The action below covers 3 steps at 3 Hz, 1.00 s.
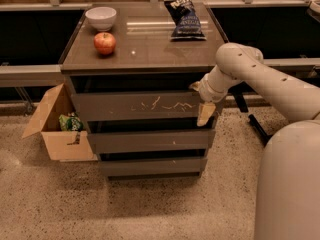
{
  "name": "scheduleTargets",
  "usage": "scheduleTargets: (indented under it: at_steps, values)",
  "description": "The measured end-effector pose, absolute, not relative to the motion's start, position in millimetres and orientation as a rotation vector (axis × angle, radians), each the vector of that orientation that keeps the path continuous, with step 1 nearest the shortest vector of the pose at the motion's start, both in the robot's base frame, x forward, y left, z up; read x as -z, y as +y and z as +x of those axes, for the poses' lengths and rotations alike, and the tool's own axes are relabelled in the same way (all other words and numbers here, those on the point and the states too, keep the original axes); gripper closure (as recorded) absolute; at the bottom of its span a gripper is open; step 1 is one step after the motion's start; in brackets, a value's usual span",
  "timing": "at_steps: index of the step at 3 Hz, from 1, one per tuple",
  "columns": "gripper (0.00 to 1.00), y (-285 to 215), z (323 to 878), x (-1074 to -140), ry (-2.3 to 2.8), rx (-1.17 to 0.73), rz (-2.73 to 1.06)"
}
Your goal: Open top drawer
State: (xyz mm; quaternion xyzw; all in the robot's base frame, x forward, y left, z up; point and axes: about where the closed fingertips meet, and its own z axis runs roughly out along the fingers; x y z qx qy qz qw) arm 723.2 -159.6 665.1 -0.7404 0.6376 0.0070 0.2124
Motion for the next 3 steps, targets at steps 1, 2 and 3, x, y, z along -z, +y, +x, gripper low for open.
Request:
scheduleTargets:
  at_steps: [1,2,3]
  values:
    - [0.42,-155.9,714.7,-653.0,1.772,-0.081,-2.068]
    - [0.73,-158.4,711.8,-659.0,1.772,-0.075,-2.058]
    - [0.95,-158.4,711.8,-667.6,1.772,-0.075,-2.058]
